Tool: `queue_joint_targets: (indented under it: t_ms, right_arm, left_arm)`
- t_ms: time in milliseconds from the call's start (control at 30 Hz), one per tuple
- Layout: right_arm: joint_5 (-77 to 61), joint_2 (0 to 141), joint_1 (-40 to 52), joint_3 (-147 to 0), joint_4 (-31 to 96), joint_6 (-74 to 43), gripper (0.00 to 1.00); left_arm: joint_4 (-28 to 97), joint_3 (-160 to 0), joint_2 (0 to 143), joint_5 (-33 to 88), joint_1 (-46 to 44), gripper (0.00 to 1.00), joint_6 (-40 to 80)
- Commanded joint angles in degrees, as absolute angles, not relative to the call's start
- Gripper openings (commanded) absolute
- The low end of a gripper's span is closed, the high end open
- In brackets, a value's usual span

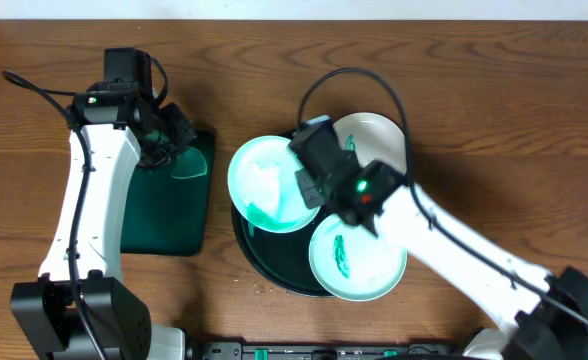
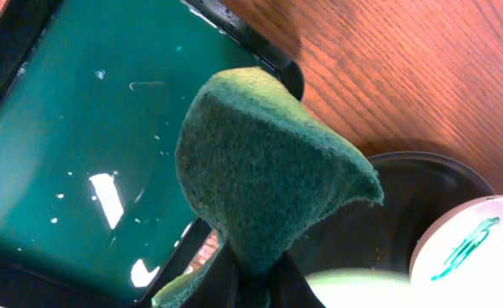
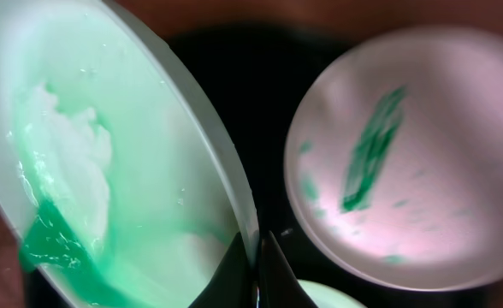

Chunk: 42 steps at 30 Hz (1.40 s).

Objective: Clean dirty plates on tray and stack at the side

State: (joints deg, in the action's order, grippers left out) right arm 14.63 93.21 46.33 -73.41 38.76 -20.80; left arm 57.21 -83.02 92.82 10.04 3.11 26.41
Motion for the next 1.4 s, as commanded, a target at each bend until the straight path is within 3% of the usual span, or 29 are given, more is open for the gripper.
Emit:
queue_joint_targets:
  t_ms: [0,167,367,633,900,1000,1100,1200,1267,1367]
  right_arm:
    - [38.50,91.94,53.17,-74.19,39.27,-15.03,0.01]
    - [60.95,91.96,62.15,-74.19,39.03,-14.04,0.01]
    - [73.82,91.96,66.46,-74.19,38.74,-10.83,0.01]
    - [67.11,92.05,66.11,-74.15,38.35,-9.56,0.01]
    - [44.53,92.07,61.95,-74.04,41.95,-15.03,0.01]
    - [43.29,92.20,59.27,-74.04,43.29,-16.45,0.01]
    - [53.67,92.14,58.02,-74.15,40.07,-9.91,0.01]
    - [73.89,92.14,58.74,-74.15,24.84,7.05,0.01]
    - [76.55,92.14,59.53,-74.15,18.31,14.48,0.01]
    - [75.07,92.14,60.51,-74.11,17.98,15.44,0.01]
  left_arm:
    - [57.36,-83.26,92.90,8.86,3.46,0.07,25.06]
    - [57.36,-82.96,92.90,7.42,3.49,0.07,25.08]
    - [57.43,-82.94,92.90,7.42,3.46,0.07,25.08]
    - [57.63,-82.61,92.92,7.42,3.46,0.07,25.08]
    - [57.84,-82.61,92.92,7.42,3.46,0.08,25.08]
    - [57.82,-82.61,92.92,7.42,3.46,0.07,25.08]
    - [57.34,-82.61,92.92,7.42,3.46,0.07,25.10]
    - [57.74,-82.61,92.92,7.35,3.46,0.07,25.02]
    - [58.50,-82.61,92.92,7.14,3.46,0.07,24.14]
    - [58.46,-82.61,92.92,6.98,3.46,0.07,24.01]
